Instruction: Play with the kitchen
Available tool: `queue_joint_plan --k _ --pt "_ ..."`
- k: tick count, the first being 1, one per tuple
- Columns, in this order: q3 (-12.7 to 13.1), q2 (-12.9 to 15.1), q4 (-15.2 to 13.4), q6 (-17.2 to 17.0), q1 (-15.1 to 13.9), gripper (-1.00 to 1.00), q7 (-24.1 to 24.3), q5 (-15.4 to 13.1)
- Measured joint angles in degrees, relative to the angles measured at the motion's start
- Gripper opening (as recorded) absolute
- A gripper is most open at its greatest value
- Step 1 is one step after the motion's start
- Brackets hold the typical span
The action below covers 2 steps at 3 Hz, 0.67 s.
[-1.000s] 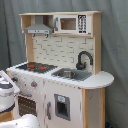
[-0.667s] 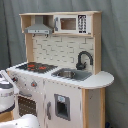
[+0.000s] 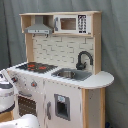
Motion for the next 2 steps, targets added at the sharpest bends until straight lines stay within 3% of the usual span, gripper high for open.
queue_joint_plan --k 1,2 --pt "0.0 0.0 0.0 0.0 0.0 1.00 0.0 0.0" --pt "0.2 -0.3 -2.2 -3.4 3.8 1.00 -3.7 0.5"
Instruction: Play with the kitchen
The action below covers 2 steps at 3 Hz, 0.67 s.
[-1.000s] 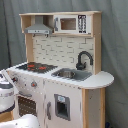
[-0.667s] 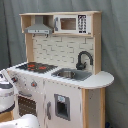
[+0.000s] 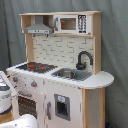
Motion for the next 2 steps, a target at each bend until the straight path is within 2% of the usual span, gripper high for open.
queue_joint_plan --k 2 --pt "0.4 -0.8 -3.8 -5.3 7.7 1.00 -7.4 1.5"
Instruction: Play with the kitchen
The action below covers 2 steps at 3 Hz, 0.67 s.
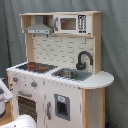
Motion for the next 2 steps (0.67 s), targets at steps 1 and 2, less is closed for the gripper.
queue_joint_plan --k 1,2 --pt "0.1 -0.6 -2.1 -2.9 4.1 1.00 -4.0 0.8" --pt "0.2 -1.0 -3.9 -5.4 7.7 1.00 -7.5 1.4"
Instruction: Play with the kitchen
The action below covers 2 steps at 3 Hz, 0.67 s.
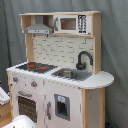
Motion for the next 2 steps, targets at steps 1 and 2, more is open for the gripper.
queue_joint_plan --k 1,2 --pt "0.1 -0.4 -2.0 -2.7 3.7 1.00 -3.7 0.7" --pt "0.3 -0.8 -3.9 -5.4 7.6 1.00 -7.5 1.4"
